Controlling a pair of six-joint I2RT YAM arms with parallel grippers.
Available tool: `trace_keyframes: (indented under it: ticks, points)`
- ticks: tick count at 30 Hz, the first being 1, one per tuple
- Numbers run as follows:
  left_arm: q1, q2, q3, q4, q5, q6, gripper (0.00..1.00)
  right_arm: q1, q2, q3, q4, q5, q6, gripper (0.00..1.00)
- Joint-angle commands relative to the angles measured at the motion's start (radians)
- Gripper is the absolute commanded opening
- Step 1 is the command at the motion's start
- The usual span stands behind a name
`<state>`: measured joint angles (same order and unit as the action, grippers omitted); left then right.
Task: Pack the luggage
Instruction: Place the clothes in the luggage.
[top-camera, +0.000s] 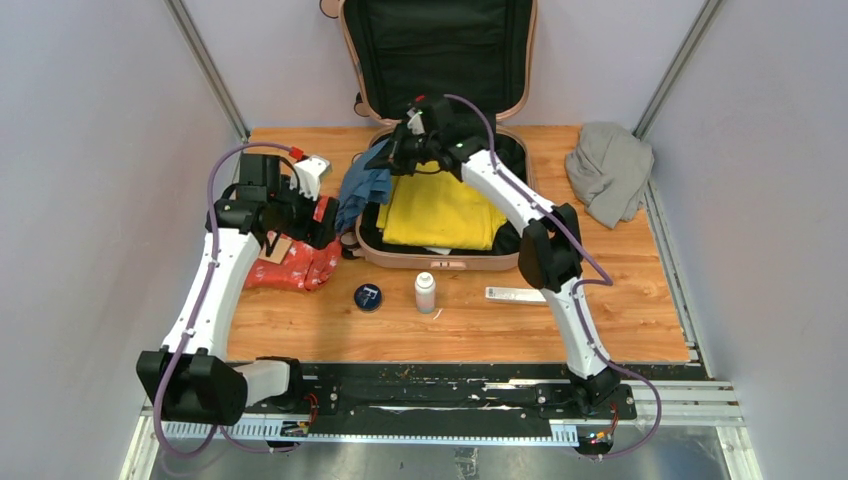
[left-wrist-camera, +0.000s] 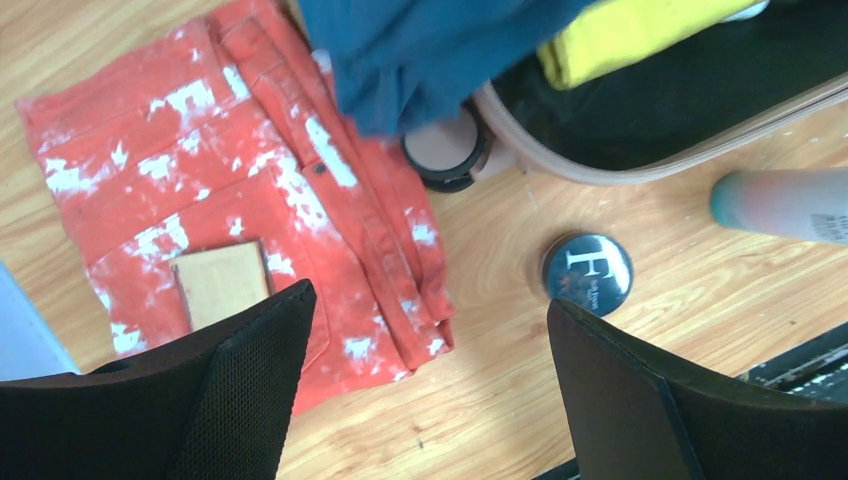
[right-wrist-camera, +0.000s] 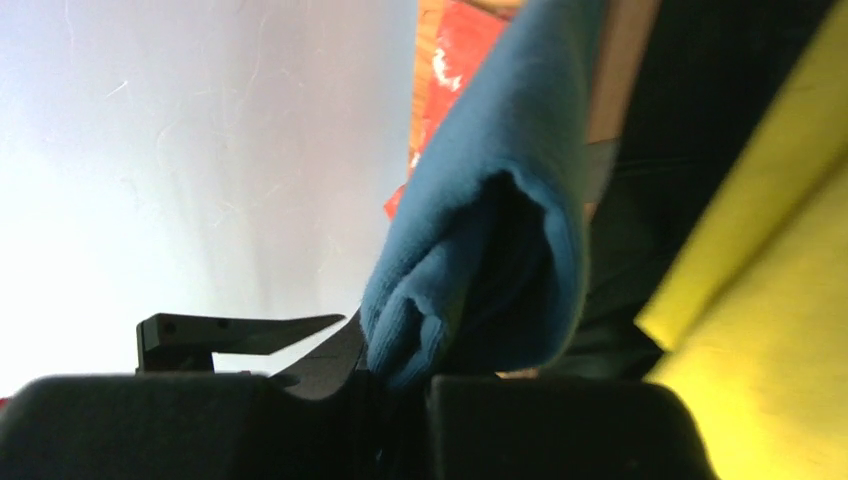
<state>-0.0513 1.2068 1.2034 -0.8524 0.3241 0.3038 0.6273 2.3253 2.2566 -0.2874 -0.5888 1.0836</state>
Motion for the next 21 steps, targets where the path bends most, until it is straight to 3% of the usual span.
trace_keyframes:
  ticks: [1,8,21]
  points:
    - [0.018,0.009,-0.051,0.005,-0.087,0.052,0.92,-0.086,-0.009,-0.014,-0.101,-0.111,-0.187,0.00]
    - [0.079,0.081,-0.113,0.009,-0.132,0.122,0.92,-0.211,-0.024,-0.122,-0.138,-0.156,-0.284,0.00]
    - [0.079,0.115,-0.242,0.076,-0.197,0.191,0.95,-0.295,-0.022,-0.145,-0.260,-0.120,-0.390,0.00]
